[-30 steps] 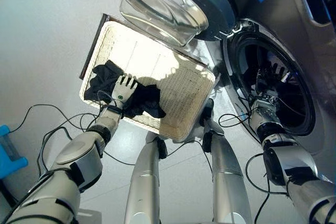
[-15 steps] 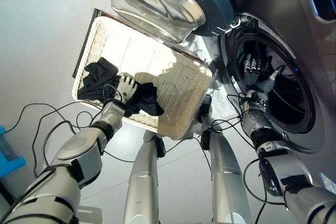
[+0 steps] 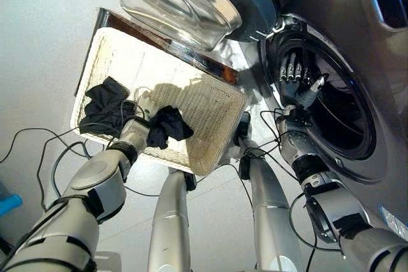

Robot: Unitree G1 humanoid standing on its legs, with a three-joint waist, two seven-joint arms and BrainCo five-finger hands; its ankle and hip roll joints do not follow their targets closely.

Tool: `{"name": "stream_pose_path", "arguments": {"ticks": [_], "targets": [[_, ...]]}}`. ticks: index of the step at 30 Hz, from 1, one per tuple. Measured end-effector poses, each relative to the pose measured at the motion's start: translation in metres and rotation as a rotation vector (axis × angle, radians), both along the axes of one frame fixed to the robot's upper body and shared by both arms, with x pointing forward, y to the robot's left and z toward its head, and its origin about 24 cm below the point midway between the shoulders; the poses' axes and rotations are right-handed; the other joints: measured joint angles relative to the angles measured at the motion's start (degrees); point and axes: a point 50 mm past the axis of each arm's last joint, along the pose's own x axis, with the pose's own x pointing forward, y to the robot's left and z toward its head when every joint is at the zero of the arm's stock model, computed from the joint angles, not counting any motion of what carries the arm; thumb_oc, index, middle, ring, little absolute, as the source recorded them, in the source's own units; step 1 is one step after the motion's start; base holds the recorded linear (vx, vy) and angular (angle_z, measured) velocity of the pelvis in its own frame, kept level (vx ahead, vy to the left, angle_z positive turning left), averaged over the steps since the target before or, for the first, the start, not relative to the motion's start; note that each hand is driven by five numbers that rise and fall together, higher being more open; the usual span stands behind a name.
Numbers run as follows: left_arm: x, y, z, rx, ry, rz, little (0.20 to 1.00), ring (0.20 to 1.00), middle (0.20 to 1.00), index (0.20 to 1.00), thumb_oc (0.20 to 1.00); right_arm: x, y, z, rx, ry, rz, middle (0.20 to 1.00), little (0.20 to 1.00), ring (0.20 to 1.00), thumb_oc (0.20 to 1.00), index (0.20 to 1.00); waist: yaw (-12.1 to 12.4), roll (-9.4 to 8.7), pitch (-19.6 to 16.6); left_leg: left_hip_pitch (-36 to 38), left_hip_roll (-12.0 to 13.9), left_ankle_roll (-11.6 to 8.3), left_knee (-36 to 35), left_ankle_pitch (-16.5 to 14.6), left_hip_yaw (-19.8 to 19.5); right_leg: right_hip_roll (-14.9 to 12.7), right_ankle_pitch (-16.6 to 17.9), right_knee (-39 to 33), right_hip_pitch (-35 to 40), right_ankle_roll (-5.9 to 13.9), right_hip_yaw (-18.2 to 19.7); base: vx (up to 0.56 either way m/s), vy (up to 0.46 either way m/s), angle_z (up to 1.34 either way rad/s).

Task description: Put the clothes into the washing machine.

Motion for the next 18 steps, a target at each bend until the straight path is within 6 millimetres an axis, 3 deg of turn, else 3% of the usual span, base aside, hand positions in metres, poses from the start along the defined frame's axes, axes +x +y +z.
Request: {"name": "stream_pose_path", "arguments": {"ticks": [4, 7, 11, 12, 15, 18], "targets": [[-0.005, 0.003, -0.009, -0.175, -0.017, 0.004, 0.200, 0.200, 0.200, 0.200, 0.200, -0.003, -0.009, -0.020, -0.050, 0.098, -0.030, 1.000, 1.000, 1.000, 1.000, 1.000, 0.37, -0.18, -0.09, 0.95, -0.09, 0.17, 0.01, 0.14, -0.14, -0.03, 0.10, -0.02, 1.05, -0.05, 0.12, 0.00, 0.022, 0.03], [-0.008, 0.007, -0.009, -0.382, -0.085, 0.018, 0.200, 0.200, 0.200, 0.200, 0.200, -0.010, -0.016, -0.039, -0.159, 0.209, -0.070, 1.000, 1.000, 1.000, 1.000, 1.000, 0.34, -0.33, -0.10, 1.09, -0.14, 0.32, 0.27, 0.23, 0.13, 0.05, 0.14, -0.12, 1.17, 0.25, 0.49, 0.00, 0.011, -0.03], [-0.009, 0.010, -0.006, -0.525, -0.167, 0.014, 0.200, 0.200, 0.200, 0.200, 0.200, -0.016, -0.015, -0.053, -0.247, 0.282, -0.067, 1.000, 1.000, 1.000, 1.000, 1.000, 0.29, -0.41, -0.08, 1.92, -0.01, 0.27, 0.31, 0.20, 0.37, 0.29, 0.66, -0.26, 1.89, -0.18, 0.52, -0.01, 0.007, -0.05], [-0.011, 0.012, -0.004, -0.641, -0.236, 0.018, 0.200, 0.200, 0.200, 0.200, 0.200, -0.017, -0.014, -0.055, -0.322, 0.305, -0.079, 1.000, 1.000, 1.000, 1.000, 1.000, 0.33, -0.54, -0.06, 2.41, 0.02, 0.25, 0.29, 0.20, 0.66, 0.33, 0.69, -0.29, 2.23, -0.21, 0.54, -0.01, 0.010, -0.07], [-0.012, 0.013, 0.000, -0.752, -0.315, 0.011, 0.200, 0.200, 0.200, 0.200, 0.200, -0.017, -0.011, -0.053, -0.426, 0.325, -0.104, 1.000, 1.000, 1.000, 1.000, 1.000, 0.23, -0.58, -0.07, 3.27, 0.08, 0.21, 0.28, 0.16, 0.87, 0.40, 0.77, -0.55, 3.09, -0.23, 0.63, -0.01, 0.008, -0.04], [-0.012, 0.011, 0.012, -0.947, -0.445, -0.013, 0.200, 0.200, 0.200, 0.200, 0.200, -0.016, -0.003, -0.043, -0.644, 0.332, -0.158, 1.000, 1.000, 1.000, 1.000, 1.000, 0.46, -0.74, -0.12, 3.56, 0.18, 0.15, 0.38, 0.11, 0.90, 0.58, 0.87, -0.69, 3.41, -0.24, 0.72, 0.00, 0.000, 0.00]]}}
